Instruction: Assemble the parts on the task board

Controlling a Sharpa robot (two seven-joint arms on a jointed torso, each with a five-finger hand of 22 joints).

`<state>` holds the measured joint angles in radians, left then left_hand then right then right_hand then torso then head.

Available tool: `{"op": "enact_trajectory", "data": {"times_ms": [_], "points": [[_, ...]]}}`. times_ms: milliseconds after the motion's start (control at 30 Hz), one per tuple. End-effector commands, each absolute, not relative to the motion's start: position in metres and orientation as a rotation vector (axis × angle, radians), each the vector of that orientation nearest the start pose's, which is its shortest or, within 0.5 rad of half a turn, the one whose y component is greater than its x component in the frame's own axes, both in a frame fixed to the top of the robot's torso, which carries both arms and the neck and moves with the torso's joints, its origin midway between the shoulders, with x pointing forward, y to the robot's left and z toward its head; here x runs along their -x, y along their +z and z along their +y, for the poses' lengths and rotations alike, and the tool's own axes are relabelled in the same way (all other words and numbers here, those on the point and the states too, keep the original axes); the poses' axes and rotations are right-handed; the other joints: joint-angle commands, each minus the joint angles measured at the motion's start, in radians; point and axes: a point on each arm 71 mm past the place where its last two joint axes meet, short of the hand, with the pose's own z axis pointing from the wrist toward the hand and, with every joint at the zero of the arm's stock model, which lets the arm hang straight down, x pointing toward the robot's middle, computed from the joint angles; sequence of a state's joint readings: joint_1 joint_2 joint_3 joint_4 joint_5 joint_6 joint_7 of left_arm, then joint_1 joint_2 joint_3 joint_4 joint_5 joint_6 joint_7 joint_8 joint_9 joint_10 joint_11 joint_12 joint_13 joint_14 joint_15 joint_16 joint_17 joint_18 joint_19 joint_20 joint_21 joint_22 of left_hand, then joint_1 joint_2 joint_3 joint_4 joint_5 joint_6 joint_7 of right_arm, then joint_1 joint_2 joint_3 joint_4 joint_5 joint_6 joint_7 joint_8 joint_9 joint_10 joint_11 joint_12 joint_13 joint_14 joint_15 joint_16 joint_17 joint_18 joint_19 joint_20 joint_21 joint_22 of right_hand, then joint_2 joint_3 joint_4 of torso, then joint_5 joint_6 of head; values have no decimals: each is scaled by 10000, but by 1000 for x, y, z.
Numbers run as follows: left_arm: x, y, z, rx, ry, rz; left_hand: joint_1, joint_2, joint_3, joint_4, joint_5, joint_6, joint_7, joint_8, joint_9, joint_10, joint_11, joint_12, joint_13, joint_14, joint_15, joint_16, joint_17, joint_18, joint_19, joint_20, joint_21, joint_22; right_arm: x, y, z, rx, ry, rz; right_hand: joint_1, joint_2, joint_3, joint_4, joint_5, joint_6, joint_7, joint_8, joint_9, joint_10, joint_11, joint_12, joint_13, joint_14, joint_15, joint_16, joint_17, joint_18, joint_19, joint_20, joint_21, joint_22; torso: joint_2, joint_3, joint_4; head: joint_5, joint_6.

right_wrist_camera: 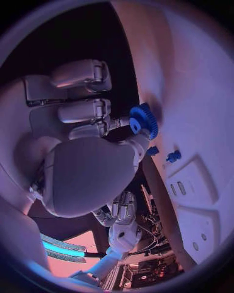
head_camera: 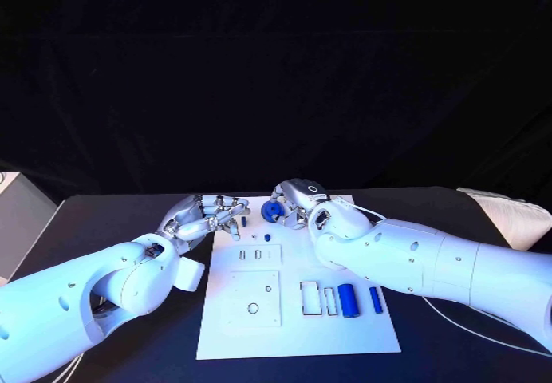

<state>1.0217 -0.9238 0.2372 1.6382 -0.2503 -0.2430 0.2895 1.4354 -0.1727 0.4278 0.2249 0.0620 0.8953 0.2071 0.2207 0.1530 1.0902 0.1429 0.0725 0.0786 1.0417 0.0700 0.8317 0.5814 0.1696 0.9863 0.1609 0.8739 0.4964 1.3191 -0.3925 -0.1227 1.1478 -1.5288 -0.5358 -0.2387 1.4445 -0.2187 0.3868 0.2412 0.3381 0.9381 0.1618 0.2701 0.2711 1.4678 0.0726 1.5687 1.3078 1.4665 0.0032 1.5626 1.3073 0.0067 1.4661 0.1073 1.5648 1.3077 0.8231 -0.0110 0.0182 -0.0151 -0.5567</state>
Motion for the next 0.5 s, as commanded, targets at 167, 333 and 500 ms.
{"op": "enact_trajectory", "data": {"times_ms": [167,333,500], "points": [[-469,-150,213,9303,-16353,14494,45,32,64,-8,-34,-78,-5,-15,16,-81,5,-55,-17,-70,-10,57,-4,133,-76,0,37,12,-550,-155,-74,1915,5556,14137,-143,-16,89,-22,-94,133,-112,-37,-13,1030,-34,21,2630,971,-85,22,2306,-67,1047,-90,60,2631,-9,1,-22,39,-38],[-469,-150,212,9290,-16376,14510,32,38,98,-33,-41,-90,1,-16,21,-102,12,-43,-18,-86,-3,71,-13,135,-133,11,106,55,-550,-159,-72,1949,5583,14288,-215,-52,109,-22,-161,101,-97,-65,-27,1030,-20,21,2630,967,-73,17,2285,-67,1047,-81,60,2631,-11,-7,-8,28,-49],[-469,-150,212,9289,-16375,14514,32,38,98,-33,-41,-90,1,-16,21,-102,12,-43,-18,-86,-3,71,-13,135,-133,11,106,55,-549,-161,-71,1991,5642,14411,-258,-82,110,-22,-197,89,-90,-78,-33,1030,-13,21,2630,966,-67,17,2283,-67,1047,-76,60,2631,-9,-5,-6,54,-87]]}}
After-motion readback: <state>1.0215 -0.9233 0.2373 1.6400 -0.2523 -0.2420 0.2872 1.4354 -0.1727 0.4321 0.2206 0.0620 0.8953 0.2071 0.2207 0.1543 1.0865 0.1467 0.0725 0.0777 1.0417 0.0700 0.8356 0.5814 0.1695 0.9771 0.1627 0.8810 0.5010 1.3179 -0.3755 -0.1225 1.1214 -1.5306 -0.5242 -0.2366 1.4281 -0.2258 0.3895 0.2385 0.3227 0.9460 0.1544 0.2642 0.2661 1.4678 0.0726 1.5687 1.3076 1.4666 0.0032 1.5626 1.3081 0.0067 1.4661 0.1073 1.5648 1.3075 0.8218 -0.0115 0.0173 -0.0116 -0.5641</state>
